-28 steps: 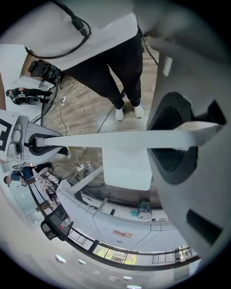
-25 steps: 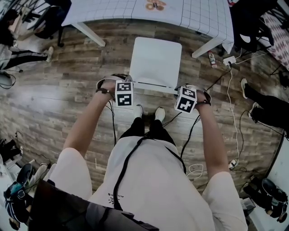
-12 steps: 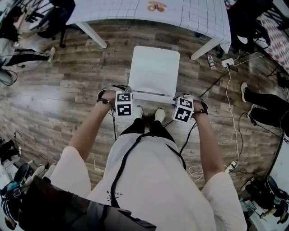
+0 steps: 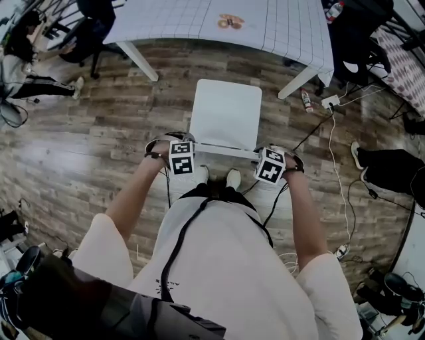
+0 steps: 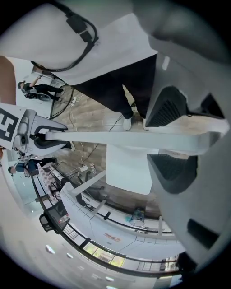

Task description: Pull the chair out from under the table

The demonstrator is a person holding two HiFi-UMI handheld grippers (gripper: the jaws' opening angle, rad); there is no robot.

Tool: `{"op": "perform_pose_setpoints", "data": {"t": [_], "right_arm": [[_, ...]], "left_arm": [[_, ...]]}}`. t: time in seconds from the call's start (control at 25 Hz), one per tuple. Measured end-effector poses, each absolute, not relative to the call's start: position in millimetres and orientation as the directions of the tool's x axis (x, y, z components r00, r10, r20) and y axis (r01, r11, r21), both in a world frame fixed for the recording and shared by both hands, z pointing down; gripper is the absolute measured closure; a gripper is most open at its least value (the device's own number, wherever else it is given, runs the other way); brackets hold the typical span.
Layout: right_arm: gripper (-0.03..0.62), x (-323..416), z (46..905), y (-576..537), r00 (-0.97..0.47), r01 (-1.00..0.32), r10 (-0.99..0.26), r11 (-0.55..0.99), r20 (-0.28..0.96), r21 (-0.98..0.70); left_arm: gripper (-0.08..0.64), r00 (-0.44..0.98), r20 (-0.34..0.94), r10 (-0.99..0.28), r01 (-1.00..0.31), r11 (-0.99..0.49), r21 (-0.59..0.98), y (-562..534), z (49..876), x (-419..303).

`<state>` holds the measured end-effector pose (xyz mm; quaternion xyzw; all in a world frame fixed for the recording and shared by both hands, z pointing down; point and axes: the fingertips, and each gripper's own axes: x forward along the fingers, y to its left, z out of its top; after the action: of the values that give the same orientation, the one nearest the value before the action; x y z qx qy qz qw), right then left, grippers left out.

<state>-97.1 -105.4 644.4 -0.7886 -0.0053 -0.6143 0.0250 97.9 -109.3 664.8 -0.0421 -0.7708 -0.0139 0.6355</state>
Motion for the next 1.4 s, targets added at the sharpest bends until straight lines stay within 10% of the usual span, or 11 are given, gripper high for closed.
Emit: {"op": "perform_pose_setpoints", "data": {"t": [0.44, 0.76, 1.4], "right_arm": [[0.489, -79, 542, -89, 0.588, 0.293, 0.134, -0.955, 0.797, -0.055], [0.588, -70, 457, -66, 0.792, 0.502, 0.398, -0.856, 0.463, -0.125], [0.588, -96, 438, -68, 0.779, 0.622, 0.551, -0.739, 0.3, -0.257]], "left_arm": [[0.345, -0.501, 0.845, 0.186, 0.259, 0.964, -0.058, -83, 564, 50], [0.547, -0.757, 0.512, 0.405, 0.505, 0.86, 0.066, -57, 460, 5], [0.553, -0.753, 0.412, 0.513, 0.631, 0.741, 0.23, -69, 462, 21]]}}
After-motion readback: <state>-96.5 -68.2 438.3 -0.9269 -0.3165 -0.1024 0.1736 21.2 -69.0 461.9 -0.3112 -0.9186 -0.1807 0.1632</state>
